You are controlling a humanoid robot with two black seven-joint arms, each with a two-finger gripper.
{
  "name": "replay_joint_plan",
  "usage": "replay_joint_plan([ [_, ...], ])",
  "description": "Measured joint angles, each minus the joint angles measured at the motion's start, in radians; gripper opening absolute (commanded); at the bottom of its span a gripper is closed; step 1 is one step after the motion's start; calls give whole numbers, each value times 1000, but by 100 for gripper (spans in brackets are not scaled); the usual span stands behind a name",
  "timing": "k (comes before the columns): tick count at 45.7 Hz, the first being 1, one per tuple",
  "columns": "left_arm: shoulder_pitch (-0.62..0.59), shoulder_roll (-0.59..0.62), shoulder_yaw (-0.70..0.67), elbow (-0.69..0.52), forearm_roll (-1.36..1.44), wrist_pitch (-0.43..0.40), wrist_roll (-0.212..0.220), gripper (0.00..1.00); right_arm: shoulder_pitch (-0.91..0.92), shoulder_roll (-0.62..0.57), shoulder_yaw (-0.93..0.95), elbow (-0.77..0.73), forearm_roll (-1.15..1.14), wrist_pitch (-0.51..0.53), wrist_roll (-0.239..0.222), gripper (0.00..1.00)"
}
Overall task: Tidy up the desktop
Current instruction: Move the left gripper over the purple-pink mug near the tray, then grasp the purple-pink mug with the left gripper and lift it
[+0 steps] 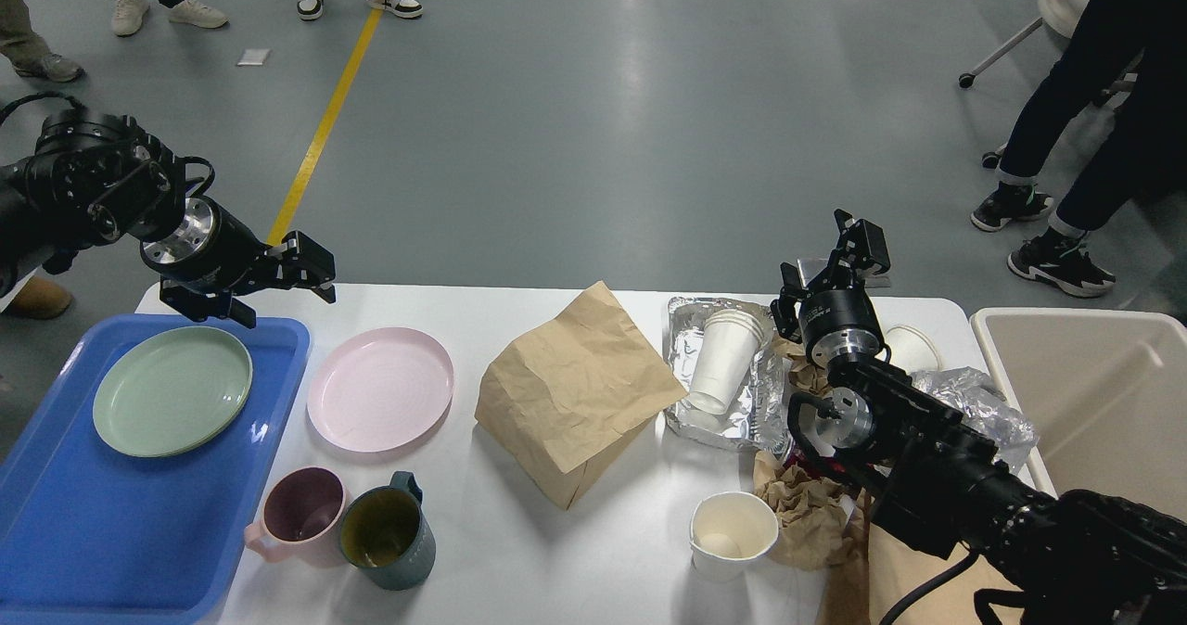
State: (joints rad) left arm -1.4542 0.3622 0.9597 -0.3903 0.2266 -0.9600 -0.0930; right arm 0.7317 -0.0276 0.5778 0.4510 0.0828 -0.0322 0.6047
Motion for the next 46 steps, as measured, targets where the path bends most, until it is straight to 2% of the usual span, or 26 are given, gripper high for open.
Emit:
replay_joint_plan([
  [12,-242,-21,330,-258,1,0,-1,97,0,0,0,0,0,0,0,100],
  [18,-339,-36,399,-410,0,0,1,97,0,0,0,0,0,0,0,100],
  [23,-376,-44,416,-464,0,0,-1,96,0,0,0,0,0,0,0,100],
  [31,-346,-93,418,-473,0,0,-4,96,0,0,0,0,0,0,0,100],
  [46,-141,-133,403,-437,0,0,3,95,0,0,0,0,0,0,0,100],
])
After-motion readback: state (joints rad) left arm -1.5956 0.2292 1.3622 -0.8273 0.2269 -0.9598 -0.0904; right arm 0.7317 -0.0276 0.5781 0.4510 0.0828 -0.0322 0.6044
